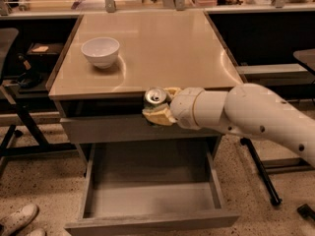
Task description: Pick green can from middle drawer and place on counter
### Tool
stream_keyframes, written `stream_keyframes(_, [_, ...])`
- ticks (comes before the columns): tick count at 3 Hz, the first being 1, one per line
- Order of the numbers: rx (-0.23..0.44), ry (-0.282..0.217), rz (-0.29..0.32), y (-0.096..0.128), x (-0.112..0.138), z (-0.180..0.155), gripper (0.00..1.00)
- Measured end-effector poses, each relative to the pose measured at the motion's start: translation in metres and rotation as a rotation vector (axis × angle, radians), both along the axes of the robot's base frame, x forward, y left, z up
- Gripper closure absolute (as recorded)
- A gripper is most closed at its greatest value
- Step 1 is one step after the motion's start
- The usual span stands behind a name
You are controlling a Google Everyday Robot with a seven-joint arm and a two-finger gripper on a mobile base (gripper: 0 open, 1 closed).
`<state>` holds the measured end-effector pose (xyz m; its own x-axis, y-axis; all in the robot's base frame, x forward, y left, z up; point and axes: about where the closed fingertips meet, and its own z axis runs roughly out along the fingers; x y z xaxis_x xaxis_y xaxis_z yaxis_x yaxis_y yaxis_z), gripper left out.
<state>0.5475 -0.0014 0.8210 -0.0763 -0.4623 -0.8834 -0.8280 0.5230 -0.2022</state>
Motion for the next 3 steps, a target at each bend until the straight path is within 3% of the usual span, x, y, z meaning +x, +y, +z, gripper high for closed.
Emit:
stream_keyframes(1, [-0.015,-0.042,0.006,-0.006,0.013,0.049,1.00])
stream_keyframes(3, [-0.060,-0.075,-0.014,-0.024,0.073,0.114,1.00])
